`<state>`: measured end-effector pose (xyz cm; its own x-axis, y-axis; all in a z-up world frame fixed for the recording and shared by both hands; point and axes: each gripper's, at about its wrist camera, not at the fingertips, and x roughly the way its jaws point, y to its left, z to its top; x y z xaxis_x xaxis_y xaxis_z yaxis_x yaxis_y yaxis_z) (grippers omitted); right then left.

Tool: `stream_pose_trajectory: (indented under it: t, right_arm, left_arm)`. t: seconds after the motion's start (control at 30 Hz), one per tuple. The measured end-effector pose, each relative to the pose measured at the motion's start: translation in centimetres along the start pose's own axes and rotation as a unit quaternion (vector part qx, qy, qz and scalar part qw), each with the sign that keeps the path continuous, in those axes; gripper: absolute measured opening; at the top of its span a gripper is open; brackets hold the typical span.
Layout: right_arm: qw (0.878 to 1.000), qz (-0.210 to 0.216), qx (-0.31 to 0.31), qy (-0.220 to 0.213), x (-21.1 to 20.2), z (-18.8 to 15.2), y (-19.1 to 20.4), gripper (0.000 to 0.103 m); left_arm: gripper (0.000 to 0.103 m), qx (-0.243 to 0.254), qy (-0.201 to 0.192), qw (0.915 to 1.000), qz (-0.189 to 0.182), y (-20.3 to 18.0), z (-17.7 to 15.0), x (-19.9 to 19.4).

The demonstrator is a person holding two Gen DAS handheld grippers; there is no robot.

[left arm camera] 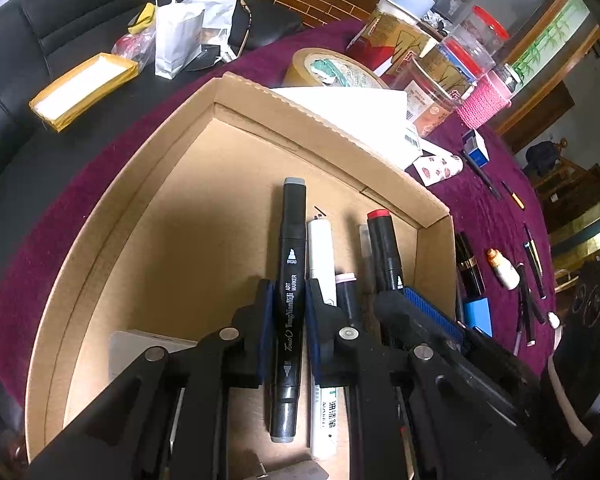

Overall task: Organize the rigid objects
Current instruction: 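Open both grippers to release the black markers into the tray, then move the left gripper to the blue battery pack while the right gripper approaches a black marker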

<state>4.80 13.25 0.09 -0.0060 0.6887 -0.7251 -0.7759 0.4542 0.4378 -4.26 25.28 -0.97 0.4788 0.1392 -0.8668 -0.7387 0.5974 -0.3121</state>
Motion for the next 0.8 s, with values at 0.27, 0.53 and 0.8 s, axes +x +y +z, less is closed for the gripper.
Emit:
stream_pose_trajectory:
  t: [0.27, 0.53, 0.8]
  right_arm:
    - [1.000, 0.007, -0.004, 0.000, 0.1, 0.0, 0.0, 0.016]
    - [1.000, 0.019, -0.009, -0.014, -0.7, -0.2, 0.0, 0.034]
    - [0.997, 0.074, 0.008, -0.029, -3.4, -0.4, -1.3, 0.041]
  left_arm:
    - [0.014, -0.009, 0.004, 0.9999, -0.010, 0.3, 0.1, 0.1]
    - [0.030, -0.031, 0.001, 0.9992, -0.025, 1.1, 0.1, -0.4]
    - [0.041, -0.013, -0.029, 0.9986, -0.042, -1.0, -0.9, -3.5]
